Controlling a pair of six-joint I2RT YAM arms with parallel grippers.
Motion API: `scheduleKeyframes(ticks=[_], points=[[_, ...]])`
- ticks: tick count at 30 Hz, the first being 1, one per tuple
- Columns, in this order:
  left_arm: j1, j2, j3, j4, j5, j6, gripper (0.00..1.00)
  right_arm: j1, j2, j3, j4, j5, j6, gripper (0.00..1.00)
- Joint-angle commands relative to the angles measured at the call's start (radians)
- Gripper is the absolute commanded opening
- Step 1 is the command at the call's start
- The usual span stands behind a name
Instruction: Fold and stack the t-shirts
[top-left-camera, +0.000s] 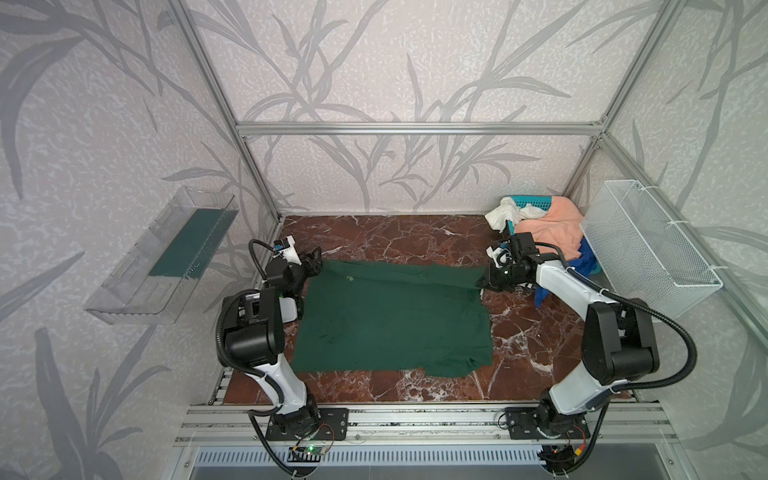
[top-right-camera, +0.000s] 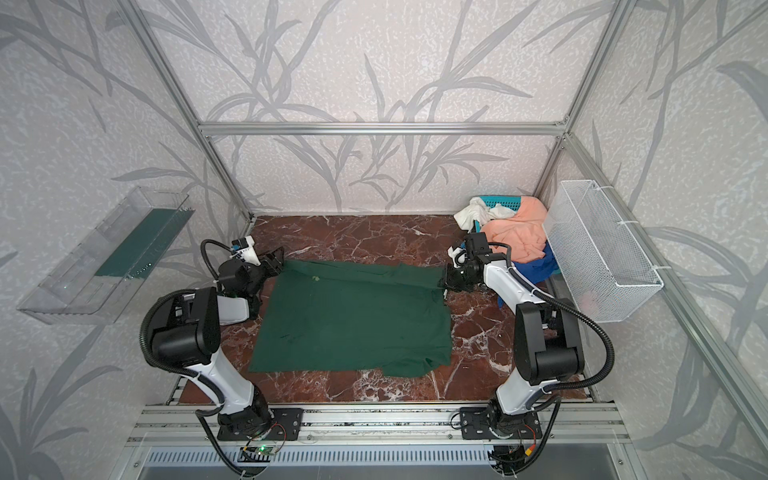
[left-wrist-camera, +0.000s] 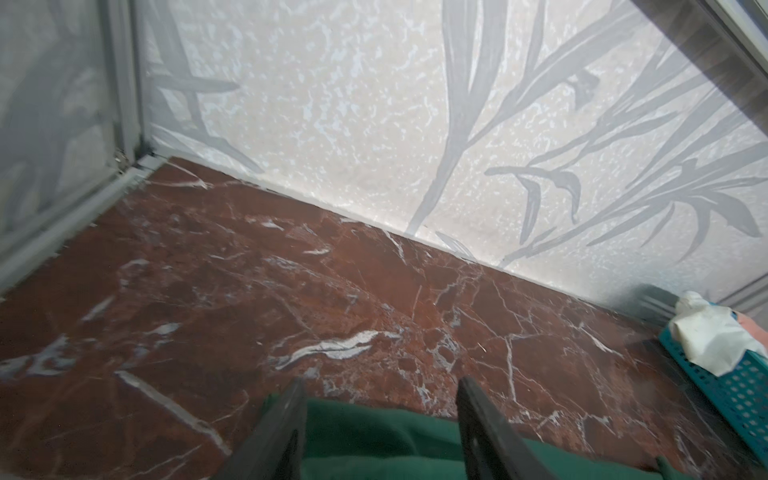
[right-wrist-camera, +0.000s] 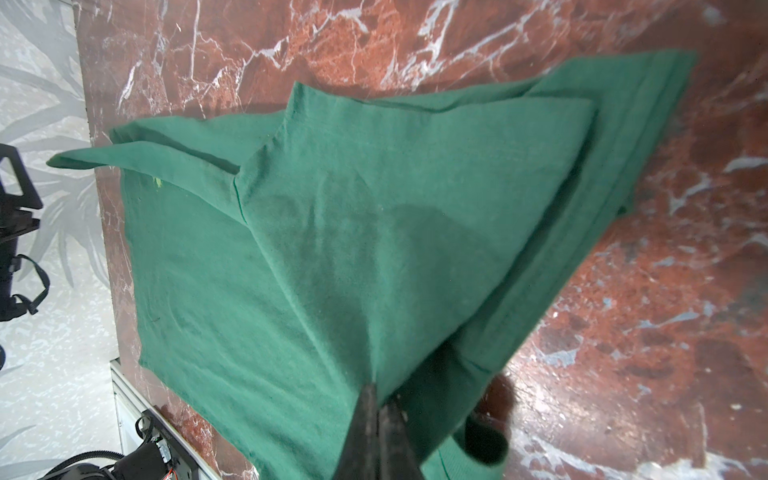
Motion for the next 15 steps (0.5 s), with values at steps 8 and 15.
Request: scheduleKeyframes(ticks=[8,15], points=[[-0.188,-0.252,0.034,-0.557,-0.42,0.0,0.59,0.002,-0.063,-0.06,-0.02,-0.016,-0.002,0.24],[-0.193,-0.233,0.16,-0.888,-0.491,-0.094,0.63,0.04,-0.078,-0.023,-0.076,0.097,-0.02,0.4]])
